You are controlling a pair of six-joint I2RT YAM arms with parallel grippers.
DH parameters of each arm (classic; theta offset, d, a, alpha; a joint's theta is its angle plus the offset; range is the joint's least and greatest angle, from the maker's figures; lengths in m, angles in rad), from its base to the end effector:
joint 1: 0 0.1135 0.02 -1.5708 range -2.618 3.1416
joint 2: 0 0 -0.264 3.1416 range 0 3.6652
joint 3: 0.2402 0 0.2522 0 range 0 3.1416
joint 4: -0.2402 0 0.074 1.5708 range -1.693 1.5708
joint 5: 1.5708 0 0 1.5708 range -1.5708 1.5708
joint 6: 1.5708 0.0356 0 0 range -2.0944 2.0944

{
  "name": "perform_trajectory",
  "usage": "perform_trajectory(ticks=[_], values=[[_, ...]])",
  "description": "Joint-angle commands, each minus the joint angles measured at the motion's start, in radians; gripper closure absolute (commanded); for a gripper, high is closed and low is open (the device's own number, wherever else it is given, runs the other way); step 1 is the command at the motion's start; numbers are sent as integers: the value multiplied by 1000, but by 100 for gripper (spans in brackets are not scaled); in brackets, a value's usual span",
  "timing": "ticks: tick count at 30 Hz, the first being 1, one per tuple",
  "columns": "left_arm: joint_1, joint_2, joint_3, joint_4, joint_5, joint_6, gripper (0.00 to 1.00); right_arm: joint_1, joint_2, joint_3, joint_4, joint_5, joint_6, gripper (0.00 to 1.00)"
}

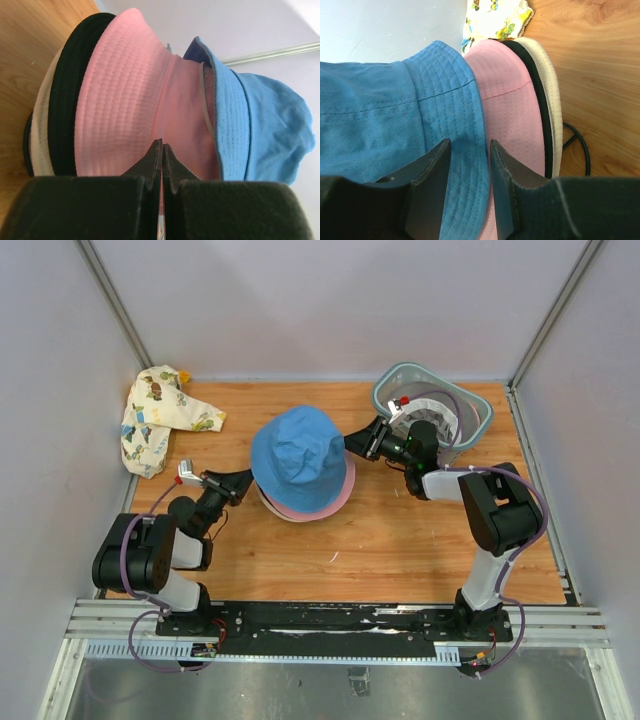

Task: Stack the hats
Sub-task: Stack the hat on the hat.

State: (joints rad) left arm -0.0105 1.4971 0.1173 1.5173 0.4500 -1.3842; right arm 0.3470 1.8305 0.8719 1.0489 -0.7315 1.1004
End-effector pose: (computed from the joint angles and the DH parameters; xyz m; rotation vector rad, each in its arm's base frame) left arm 0.2109 -0.0177 0.1622 -0.6764 1.4752 -1.4324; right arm 0.3471 0.1508 0.2117 -0.0357 1.7628 1.6453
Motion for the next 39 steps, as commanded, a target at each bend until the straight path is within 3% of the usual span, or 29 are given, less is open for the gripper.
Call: perform_trajectory(ticks=[1, 3, 5, 8, 11, 19, 26, 34, 39], values=[[12, -5, -36, 315, -12, 23, 100, 14, 16, 5, 22, -6, 0, 63], [25, -29, -60, 315, -17, 25, 94, 13, 16, 3, 24, -8, 0, 63], [38, -60, -87, 316, -27, 22, 82, 13, 15, 5, 26, -7, 1, 64], [48, -141, -128, 307, -52, 15, 57, 14, 14, 5, 26, -9, 0, 64], [49, -233, -141, 263, -62, 14, 48, 13, 13, 3, 26, -10, 0, 64], [47, -433, -69, -2, -32, 72, 35, 14, 22, 9, 39, -10, 8, 64], [47, -374, -32, -14, 26, 69, 33, 17, 24, 18, 39, -11, 10, 64], [47, -472, -16, -252, 0, 168, 30, 17, 21, 21, 35, -14, 8, 64], [43, -437, 17, -289, 27, 179, 28, 18, 21, 24, 34, -13, 9, 64]])
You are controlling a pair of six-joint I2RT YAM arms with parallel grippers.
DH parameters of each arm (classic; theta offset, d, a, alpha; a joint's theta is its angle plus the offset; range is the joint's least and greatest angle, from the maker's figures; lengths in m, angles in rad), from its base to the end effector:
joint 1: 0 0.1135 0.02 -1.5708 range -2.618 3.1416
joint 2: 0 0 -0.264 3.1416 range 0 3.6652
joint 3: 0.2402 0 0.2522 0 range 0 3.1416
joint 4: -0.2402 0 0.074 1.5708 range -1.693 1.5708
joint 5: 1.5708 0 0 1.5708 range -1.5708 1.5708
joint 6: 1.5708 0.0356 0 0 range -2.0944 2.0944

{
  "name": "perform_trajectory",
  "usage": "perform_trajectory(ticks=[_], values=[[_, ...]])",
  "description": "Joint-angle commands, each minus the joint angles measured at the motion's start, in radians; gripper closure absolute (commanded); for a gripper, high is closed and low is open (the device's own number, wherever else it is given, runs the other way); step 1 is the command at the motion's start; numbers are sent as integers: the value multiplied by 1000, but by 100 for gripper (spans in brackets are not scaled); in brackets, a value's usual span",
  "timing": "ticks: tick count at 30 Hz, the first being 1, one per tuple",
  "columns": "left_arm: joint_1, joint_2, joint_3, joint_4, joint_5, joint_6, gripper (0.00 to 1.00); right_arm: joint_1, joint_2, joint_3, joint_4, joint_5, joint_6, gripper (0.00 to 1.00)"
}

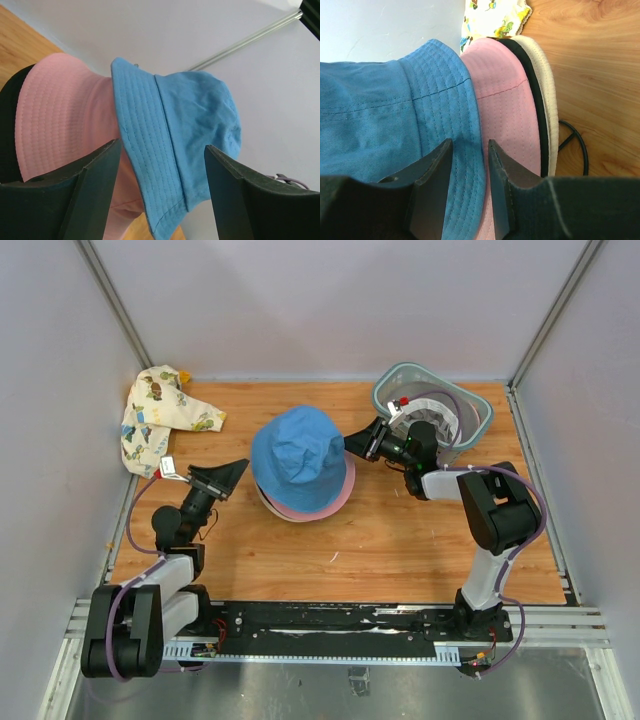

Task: Stack the hats
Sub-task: Stack the hat on the hat.

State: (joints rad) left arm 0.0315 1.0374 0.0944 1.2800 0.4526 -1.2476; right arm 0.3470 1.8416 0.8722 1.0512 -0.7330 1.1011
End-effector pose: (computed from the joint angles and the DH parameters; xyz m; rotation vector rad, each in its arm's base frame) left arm 0.1787 -0.0099 0.2129 -0.4435 1.3136 -1.3114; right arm 0.3481 0.1512 0.2081 -0.0313 1.7719 1.6465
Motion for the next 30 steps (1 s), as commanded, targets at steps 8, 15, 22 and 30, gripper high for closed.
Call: perform_trajectory(ticks=[8, 15, 22, 30], values=[[-31, 147, 44, 106, 31, -13, 26, 21, 8, 27, 23, -11, 4, 64], [-54, 216, 73, 221, 22, -60, 26, 27, 11, 33, 16, -12, -2, 65], [-90, 287, 92, 287, 13, -74, 31, 29, 10, 31, 15, -10, -1, 65], [-90, 378, 77, 404, 7, -115, 72, 29, 14, 31, 13, -11, -2, 65]])
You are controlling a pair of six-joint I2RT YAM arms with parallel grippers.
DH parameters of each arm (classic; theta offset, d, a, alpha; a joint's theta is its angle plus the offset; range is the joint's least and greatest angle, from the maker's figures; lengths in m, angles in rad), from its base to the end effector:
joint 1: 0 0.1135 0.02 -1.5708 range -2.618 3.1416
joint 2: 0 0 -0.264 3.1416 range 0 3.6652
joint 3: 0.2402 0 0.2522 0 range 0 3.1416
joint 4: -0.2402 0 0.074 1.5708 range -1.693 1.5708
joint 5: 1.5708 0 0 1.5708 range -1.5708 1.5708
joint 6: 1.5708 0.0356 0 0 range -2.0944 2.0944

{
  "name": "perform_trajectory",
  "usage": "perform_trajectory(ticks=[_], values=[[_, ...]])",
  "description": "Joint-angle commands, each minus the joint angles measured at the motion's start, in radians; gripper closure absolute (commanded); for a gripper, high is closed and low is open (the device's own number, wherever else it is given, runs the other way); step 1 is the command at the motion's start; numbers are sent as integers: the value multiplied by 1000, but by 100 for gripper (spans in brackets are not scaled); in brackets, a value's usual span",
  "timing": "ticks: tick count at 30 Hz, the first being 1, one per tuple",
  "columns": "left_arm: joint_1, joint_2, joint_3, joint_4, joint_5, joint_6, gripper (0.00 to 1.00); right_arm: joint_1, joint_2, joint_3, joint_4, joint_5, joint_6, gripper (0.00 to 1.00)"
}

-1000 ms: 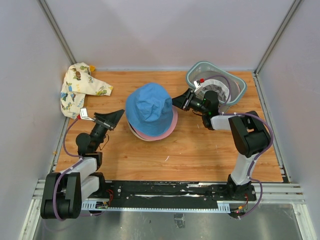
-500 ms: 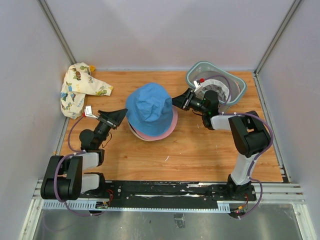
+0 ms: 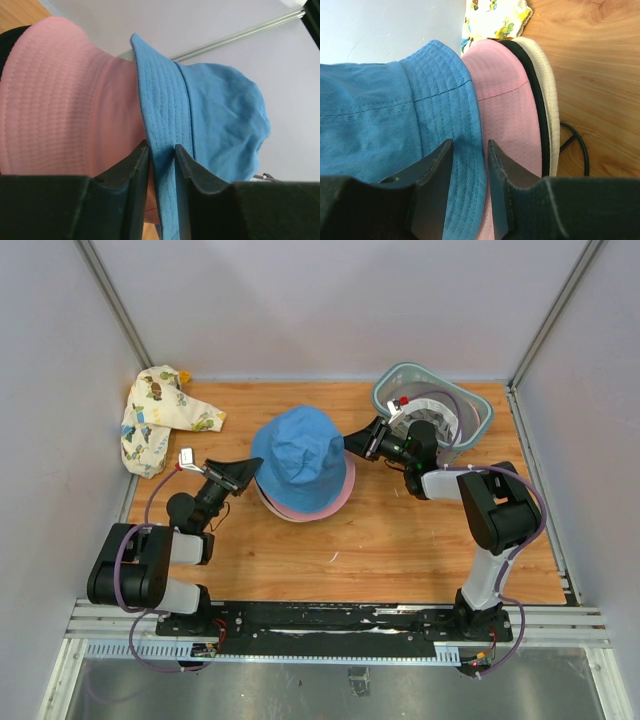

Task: Stack the hats
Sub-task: Stack the hat on the hat.

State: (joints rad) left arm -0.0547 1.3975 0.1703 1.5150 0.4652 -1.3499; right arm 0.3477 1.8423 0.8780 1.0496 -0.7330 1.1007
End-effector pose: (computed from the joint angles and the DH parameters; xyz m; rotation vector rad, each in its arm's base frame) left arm 0.2138 -0.0277 0.1932 -0.4920 1.3889 -1.4687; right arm 0.3490 0.1518 0.2093 -0.0344 1.7685 1.6468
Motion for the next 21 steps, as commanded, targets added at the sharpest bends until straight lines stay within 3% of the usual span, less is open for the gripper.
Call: perform_trajectory(ticks=[1, 6, 18, 21], values=[[-4, 17, -2, 169, -11, -11, 76, 28, 14, 24, 15, -11, -3, 66], [-4, 6, -27, 168, -43, 3, 90, 27, 17, 22, 13, -6, -2, 70], [-4, 53, -82, 188, -69, 36, 99, 24, 28, 19, 13, -5, -4, 86], [-4, 59, -92, 188, -76, 43, 100, 16, 26, 9, 13, 3, -8, 96]])
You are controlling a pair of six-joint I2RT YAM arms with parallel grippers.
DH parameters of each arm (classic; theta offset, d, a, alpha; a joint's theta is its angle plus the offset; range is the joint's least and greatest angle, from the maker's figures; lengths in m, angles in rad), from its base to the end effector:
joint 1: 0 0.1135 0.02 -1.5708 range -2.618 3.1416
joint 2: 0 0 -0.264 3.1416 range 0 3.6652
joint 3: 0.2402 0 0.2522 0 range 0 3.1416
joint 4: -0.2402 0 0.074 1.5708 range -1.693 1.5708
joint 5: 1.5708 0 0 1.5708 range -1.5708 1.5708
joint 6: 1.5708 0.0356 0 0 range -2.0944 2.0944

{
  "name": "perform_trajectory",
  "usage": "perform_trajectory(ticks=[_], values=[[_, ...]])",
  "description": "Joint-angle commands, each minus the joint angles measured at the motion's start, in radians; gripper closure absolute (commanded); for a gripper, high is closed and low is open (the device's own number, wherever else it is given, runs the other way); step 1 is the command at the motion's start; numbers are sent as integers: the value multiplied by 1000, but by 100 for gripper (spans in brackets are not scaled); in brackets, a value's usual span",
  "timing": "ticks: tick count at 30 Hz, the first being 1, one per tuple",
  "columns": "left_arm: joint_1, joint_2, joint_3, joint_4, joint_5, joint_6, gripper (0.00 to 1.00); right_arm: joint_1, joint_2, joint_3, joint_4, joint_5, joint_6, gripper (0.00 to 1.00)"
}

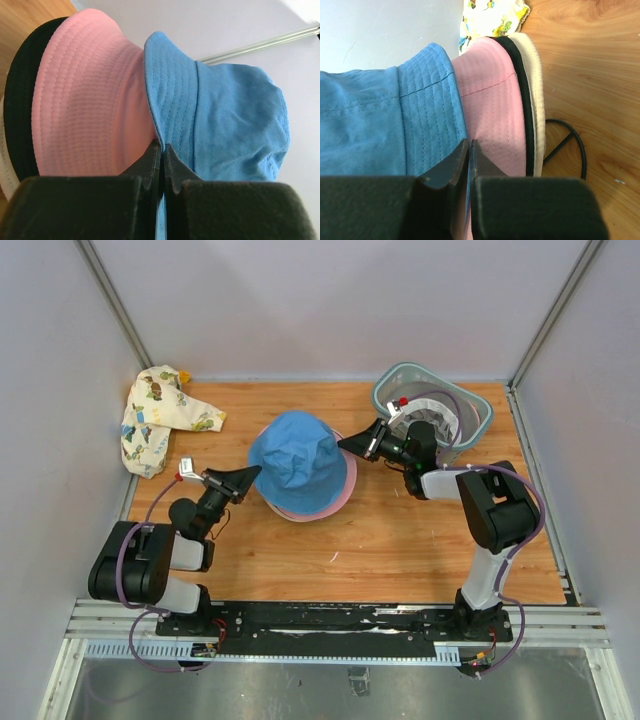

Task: Stack the hats
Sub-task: Stack the hat on the hat.

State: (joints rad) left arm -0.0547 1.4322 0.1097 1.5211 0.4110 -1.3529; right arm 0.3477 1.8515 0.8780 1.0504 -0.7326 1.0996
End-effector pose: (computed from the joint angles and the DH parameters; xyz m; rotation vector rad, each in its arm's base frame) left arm 0.2053 -0.0255 0.1733 -0.6041 1.4295 -1.4276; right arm 0.3498 0.1521 0.2061 -0.0299 1.7763 1.6455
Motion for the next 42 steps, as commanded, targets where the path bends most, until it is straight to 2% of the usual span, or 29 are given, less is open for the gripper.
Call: perform_trajectory(ticks=[1, 15, 16, 21, 25, 28, 33, 42], values=[[-2, 26, -36, 182, -23, 50, 100, 10, 16, 4, 13, 6, -8, 99], [-2, 82, -57, 214, -13, 57, 99, -45, -6, -44, -6, 27, -33, 99], [-3, 84, -53, 218, -10, 53, 99, -45, -9, -50, 5, 27, -26, 98], [-3, 88, -36, 217, 3, 53, 100, -62, -33, -72, 57, 29, 13, 70], [-2, 102, -29, 216, 11, 55, 99, -71, -42, -81, 111, 20, 53, 56], [-4, 106, -20, 217, 18, 55, 100, -70, -31, -75, 160, 7, 91, 51], [-4, 112, -3, 216, 29, 54, 99, -57, 8, -54, 228, -20, 142, 50], [-4, 113, 28, 212, 47, 51, 99, -18, 21, -8, 220, -39, 135, 50]])
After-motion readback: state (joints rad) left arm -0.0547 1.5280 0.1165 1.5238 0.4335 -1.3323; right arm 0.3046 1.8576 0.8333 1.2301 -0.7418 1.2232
